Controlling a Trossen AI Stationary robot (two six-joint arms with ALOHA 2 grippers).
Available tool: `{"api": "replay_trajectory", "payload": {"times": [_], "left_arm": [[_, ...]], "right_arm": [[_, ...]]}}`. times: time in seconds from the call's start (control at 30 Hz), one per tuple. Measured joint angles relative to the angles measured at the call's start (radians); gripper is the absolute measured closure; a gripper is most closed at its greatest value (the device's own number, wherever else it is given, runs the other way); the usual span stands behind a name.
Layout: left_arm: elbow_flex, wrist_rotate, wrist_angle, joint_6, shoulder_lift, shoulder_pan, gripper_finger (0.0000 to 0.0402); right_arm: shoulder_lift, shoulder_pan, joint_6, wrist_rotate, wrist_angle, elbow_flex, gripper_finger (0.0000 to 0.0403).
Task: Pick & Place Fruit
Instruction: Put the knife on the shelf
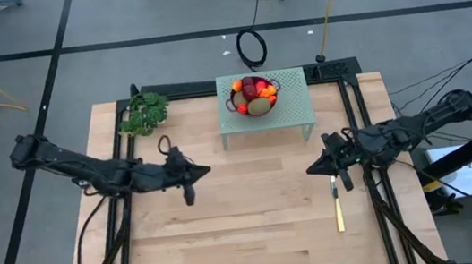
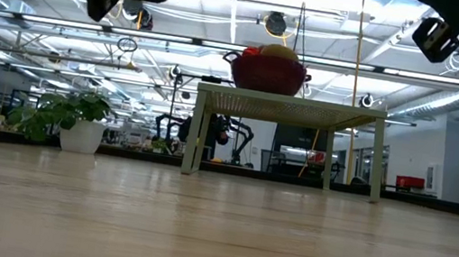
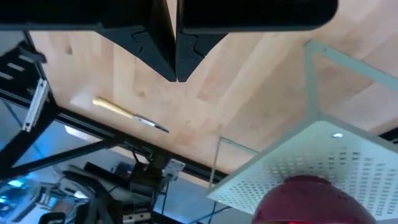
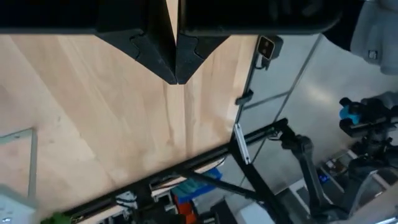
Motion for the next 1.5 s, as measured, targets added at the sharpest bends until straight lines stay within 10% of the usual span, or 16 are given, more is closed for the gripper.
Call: {"api": "replay_trajectory", "payload": {"times": [0.73, 1.0, 1.5], "left_arm": [[-0.355, 0.253, -0.014, 0.154, -0.549, 0.097, 0.0395], [-0.362, 0.259, -0.136, 0.172, -0.650, 0.117, 0.0393], [-0.362, 0.256, -0.193, 0.223, -0.735, 0.117, 0.0397]], "right_arm": [[0.123, 0.145, 0.241, 0.241, 0.001, 0.008, 0.0403], [0.267, 0.146, 0.318, 0.226, -0.372, 0.259, 0.0403], [0.661, 0.158, 0.766, -0.327, -0.918, 0.570, 0.0403]]}}
